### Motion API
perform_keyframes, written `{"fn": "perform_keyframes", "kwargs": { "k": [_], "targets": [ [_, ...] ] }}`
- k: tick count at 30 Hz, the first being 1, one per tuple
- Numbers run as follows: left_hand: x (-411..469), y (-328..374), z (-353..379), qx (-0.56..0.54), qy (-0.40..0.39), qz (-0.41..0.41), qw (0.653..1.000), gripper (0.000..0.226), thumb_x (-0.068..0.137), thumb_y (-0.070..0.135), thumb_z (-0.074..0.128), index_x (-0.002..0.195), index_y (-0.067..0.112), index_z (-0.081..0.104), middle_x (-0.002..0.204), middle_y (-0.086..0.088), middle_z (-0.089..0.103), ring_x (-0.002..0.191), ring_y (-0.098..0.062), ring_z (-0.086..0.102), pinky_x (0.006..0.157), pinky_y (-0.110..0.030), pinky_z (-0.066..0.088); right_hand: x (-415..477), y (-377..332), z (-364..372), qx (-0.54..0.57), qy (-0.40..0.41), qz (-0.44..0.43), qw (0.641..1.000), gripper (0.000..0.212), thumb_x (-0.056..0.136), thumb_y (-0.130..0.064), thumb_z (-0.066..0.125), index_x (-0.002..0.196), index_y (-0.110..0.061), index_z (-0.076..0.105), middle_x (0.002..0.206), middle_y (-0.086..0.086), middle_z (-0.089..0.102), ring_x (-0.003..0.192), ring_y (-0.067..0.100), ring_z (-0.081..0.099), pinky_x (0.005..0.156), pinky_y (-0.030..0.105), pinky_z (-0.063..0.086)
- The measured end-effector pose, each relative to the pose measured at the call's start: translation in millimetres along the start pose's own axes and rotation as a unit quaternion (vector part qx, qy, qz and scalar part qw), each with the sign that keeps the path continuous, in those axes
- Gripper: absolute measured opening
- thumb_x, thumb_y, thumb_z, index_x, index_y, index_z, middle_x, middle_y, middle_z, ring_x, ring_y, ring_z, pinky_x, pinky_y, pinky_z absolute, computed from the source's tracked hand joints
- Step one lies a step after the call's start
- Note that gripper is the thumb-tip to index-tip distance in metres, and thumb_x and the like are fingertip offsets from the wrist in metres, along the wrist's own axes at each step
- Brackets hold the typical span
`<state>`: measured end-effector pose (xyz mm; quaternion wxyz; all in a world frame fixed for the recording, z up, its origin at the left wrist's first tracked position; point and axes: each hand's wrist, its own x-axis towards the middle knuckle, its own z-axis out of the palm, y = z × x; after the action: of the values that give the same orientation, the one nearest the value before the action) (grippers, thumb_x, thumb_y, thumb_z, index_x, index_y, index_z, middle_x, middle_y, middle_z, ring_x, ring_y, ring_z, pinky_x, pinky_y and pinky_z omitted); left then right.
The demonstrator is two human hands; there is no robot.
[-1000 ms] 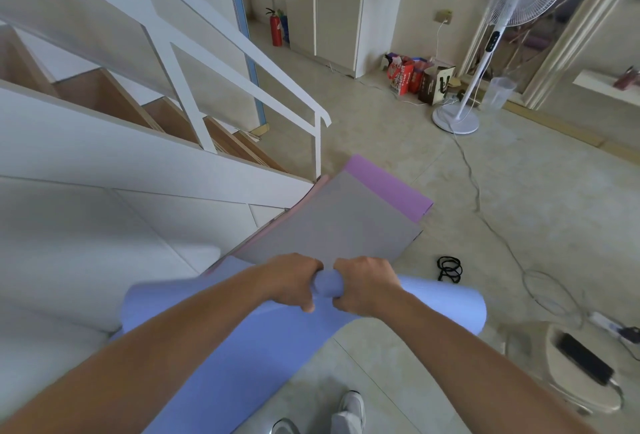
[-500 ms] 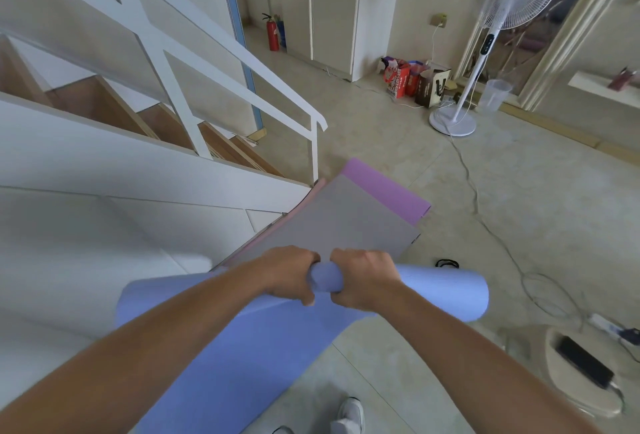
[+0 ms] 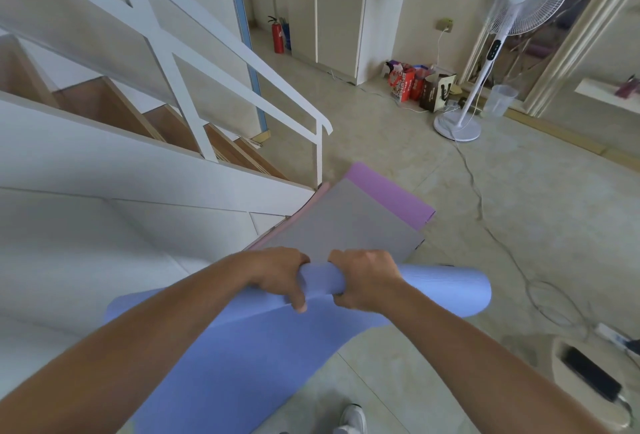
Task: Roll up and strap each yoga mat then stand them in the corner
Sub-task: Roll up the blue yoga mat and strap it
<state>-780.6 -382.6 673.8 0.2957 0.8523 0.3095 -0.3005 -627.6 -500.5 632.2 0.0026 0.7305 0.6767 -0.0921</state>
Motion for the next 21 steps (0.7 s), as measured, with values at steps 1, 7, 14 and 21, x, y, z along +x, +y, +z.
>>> {"fn": "perform_keyframes", "kwargs": {
  "k": [1,7,14,21],
  "targets": [
    [-2,-1,3,0.039,0.032,0.004,0.999,0.044,0.071,0.041,0.078,0.104,0.028,0.052,0.099,0.009,0.062,0.092,-0.019,0.063,0.077,-0.035,0.051,2,0,-6,0.012,-0.054,0.005,0.998,0.037,0.075,-0.042,0.064,0.106,-0.028,0.049,0.088,-0.005,0.062,0.080,0.022,0.059,0.065,0.030,0.040],
    [-3,-6,29,0.255,0.230,-0.005,0.939,0.044,0.079,0.030,0.063,0.117,0.020,0.045,0.092,0.004,0.054,0.084,-0.025,0.060,0.064,-0.032,0.041,8,-3,-11,0.068,-0.121,0.022,0.990,0.042,0.073,-0.046,0.068,0.106,-0.033,0.046,0.098,-0.009,0.061,0.091,0.020,0.059,0.071,0.031,0.043],
    [-11,-14,5,-0.003,0.021,-0.009,1.000,0.043,0.064,0.041,0.080,0.097,0.030,0.055,0.094,0.010,0.063,0.088,-0.017,0.063,0.075,-0.035,0.053,-3,-12,10,-0.023,0.044,-0.023,0.999,0.058,0.072,-0.050,0.071,0.122,-0.026,0.053,0.102,-0.001,0.061,0.092,0.025,0.062,0.074,0.033,0.045],
    [-13,-1,29,0.265,0.231,0.009,0.936,0.054,0.076,0.038,0.068,0.121,0.022,0.044,0.102,0.004,0.056,0.087,-0.023,0.059,0.068,-0.033,0.045,0,-9,-19,0.061,-0.090,0.035,0.993,0.057,0.069,-0.064,0.067,0.113,-0.035,0.047,0.097,-0.010,0.063,0.089,0.020,0.059,0.078,0.034,0.047]
  ]
}}
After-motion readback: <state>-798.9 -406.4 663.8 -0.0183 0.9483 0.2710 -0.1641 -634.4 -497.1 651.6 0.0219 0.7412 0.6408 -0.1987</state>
